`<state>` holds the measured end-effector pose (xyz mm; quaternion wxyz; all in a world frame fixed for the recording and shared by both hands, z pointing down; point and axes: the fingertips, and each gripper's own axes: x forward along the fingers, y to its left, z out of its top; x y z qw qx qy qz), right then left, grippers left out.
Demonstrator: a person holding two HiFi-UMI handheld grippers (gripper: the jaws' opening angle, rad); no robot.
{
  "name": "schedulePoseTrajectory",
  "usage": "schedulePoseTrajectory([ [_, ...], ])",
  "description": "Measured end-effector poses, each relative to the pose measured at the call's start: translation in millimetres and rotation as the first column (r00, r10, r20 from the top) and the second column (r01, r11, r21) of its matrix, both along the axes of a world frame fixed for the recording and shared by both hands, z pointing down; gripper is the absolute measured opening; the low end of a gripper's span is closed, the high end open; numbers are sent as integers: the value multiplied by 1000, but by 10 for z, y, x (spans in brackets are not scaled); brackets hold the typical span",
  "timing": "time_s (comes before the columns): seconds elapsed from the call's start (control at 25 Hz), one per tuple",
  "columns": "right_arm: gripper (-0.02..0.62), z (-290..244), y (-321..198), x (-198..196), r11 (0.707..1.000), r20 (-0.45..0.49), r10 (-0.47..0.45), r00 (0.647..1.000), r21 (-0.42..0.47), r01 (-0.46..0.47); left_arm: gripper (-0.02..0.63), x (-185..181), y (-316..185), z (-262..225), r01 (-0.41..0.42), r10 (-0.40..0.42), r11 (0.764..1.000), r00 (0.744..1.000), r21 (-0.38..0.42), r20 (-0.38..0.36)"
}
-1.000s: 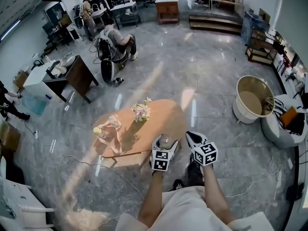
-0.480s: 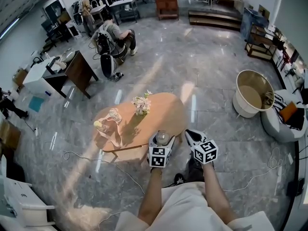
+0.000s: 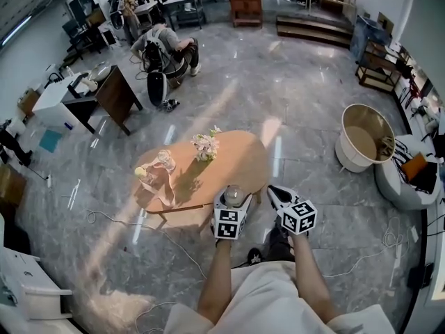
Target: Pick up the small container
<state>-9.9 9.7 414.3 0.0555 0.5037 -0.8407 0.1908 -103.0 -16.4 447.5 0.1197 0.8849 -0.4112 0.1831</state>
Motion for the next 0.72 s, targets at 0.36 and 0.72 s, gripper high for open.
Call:
schedulePoseTrajectory([
  [0.36, 69, 15, 40, -173, 999, -41, -35, 999, 2, 35, 333, -102, 54, 57, 9, -9, 1000, 1000, -6, -12],
  [0.72, 69, -36, 63, -142, 1000, -73, -27, 997, 10, 28, 333, -98, 80, -27, 7, -7, 1000, 1000, 8, -20],
])
